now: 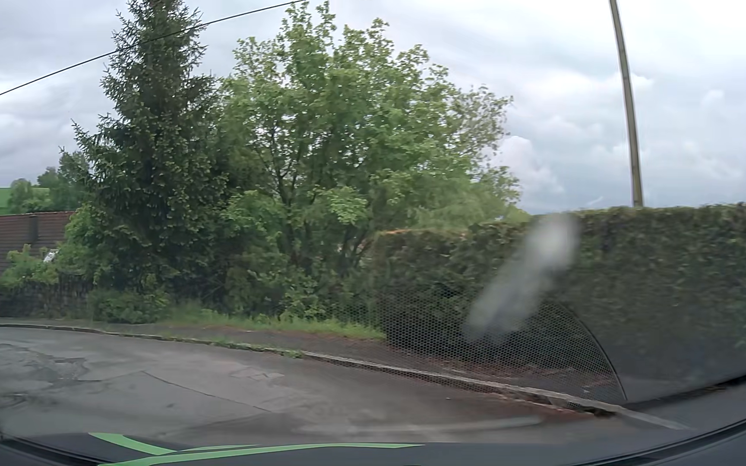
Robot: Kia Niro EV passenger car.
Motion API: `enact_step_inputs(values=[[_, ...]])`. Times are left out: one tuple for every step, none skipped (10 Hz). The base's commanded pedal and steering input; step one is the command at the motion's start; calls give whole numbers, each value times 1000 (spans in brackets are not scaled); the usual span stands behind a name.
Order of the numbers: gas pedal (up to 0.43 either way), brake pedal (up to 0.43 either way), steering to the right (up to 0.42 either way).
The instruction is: Follow the waypoints while adhering to traffic rules and regulations
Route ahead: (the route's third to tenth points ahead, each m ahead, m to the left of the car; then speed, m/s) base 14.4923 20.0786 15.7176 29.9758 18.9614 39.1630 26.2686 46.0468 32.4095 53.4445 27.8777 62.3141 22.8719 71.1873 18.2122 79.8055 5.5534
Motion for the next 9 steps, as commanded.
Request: enact_step_inputs(values=[[0, 67, -404], [0, 67, -411], [0, 61, -420], [0, 24, -421], [0, 0, -419], [0, 0, -419], [0, 0, -418], [0, 0, -416], [0, 0, -412]])
